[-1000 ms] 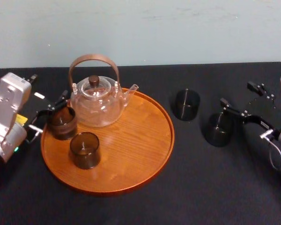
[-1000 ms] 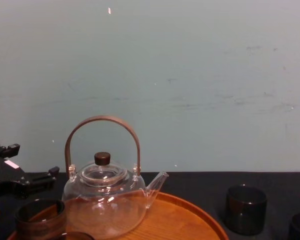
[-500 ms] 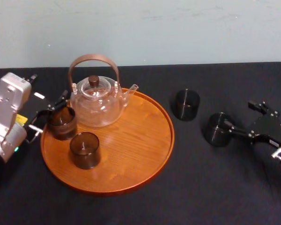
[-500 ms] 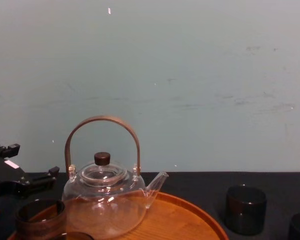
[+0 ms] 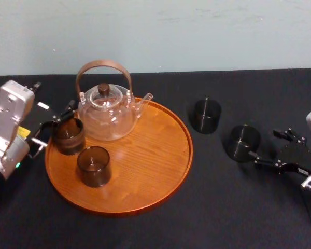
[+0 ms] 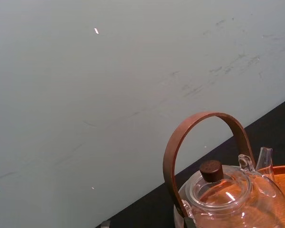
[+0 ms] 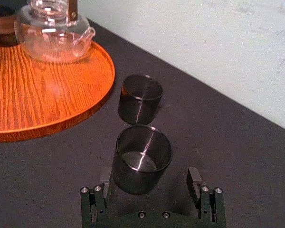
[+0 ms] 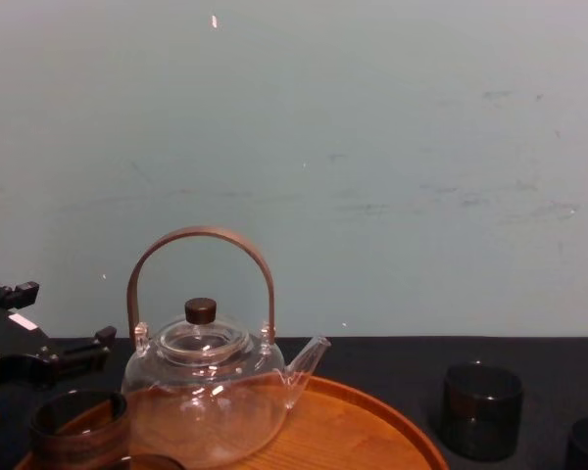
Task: Pick up the glass from the table and place it on the tray.
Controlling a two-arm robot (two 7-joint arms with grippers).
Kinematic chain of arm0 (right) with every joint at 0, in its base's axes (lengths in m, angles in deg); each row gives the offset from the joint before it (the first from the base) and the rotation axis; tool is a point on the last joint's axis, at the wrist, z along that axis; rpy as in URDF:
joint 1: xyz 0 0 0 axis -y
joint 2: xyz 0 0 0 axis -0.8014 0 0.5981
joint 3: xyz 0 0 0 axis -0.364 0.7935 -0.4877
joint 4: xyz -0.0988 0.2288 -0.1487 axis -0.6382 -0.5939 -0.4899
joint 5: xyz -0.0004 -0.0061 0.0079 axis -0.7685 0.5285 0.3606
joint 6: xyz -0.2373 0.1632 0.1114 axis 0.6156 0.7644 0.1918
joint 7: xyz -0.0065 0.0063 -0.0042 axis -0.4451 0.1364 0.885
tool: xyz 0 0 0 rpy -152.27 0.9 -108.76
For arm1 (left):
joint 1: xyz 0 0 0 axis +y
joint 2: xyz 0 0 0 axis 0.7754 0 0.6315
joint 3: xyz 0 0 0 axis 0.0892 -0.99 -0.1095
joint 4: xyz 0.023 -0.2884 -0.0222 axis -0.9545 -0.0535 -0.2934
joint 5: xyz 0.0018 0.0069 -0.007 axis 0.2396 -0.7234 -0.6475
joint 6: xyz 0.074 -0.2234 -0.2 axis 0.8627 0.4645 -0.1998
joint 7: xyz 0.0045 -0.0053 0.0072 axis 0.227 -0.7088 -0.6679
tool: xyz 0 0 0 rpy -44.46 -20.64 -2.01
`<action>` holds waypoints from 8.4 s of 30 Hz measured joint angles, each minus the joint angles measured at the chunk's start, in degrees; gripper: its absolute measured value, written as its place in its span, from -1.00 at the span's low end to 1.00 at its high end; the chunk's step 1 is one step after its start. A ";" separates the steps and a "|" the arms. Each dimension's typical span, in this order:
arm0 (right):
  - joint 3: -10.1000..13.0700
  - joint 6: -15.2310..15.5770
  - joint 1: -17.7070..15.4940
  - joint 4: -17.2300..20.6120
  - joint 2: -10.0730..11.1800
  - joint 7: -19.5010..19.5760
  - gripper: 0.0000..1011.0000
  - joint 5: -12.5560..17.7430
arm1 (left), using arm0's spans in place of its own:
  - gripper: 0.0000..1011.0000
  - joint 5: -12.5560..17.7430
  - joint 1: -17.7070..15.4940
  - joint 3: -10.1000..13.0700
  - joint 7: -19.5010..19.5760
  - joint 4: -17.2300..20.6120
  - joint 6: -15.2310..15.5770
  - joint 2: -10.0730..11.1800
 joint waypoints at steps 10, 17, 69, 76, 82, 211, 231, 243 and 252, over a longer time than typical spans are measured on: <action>-0.88 1.78 1.65 -2.28 -1.35 -1.78 0.98 -2.18 | 0.98 0.00 0.00 0.00 0.00 0.00 0.00 0.00; -0.95 2.42 2.53 -3.58 -2.43 -2.95 0.98 -3.05 | 0.98 0.00 0.00 0.00 0.00 0.00 0.00 0.00; -0.95 4.09 8.90 -10.58 -8.81 -7.33 0.98 -5.60 | 0.98 0.00 0.00 0.00 0.00 0.00 0.00 0.00; -1.41 3.96 9.64 -11.17 -9.16 -7.52 0.98 -5.76 | 0.98 0.00 0.00 0.00 0.00 0.00 0.00 0.00; -1.87 3.85 10.27 -11.72 -9.48 -7.77 0.98 -5.88 | 0.98 0.00 0.00 0.00 0.00 0.00 0.00 0.00; -23.71 -4.91 23.62 -17.36 -18.17 -19.43 0.81 -3.47 | 0.98 0.00 0.00 0.00 0.00 0.00 0.00 0.00; -23.81 -4.74 23.49 -18.39 -18.67 -18.67 0.81 -4.58 | 0.98 0.00 0.00 0.00 0.00 0.00 0.00 0.00; -23.77 -4.68 23.49 -18.31 -18.64 -18.84 0.96 -4.37 | 0.98 0.00 0.00 0.00 0.00 0.00 0.00 0.00; -23.74 -4.68 23.49 -18.29 -18.64 -18.92 0.98 -4.29 | 0.98 0.00 0.00 0.00 0.00 0.00 0.00 0.00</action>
